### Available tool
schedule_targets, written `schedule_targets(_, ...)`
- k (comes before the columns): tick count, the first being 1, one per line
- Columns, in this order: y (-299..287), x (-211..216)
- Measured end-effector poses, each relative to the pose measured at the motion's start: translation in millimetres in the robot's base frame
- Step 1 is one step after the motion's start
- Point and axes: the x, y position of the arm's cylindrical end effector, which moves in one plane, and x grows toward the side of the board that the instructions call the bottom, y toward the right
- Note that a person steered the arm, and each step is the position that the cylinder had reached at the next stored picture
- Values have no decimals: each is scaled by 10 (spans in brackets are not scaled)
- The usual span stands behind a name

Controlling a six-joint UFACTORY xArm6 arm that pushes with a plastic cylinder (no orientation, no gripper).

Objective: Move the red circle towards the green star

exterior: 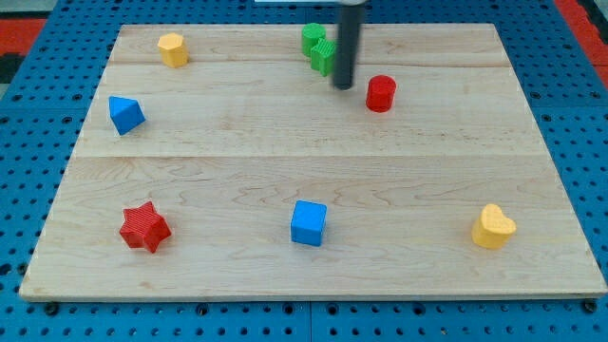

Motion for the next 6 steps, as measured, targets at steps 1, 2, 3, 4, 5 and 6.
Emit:
schedule_targets(1,-137,112)
schedule_targets(2,121,-347)
schedule_targets(3,1209,-334)
schedule_targets(4,1230,77)
schedule_targets(5,21,391)
schedule_targets(6,258,179)
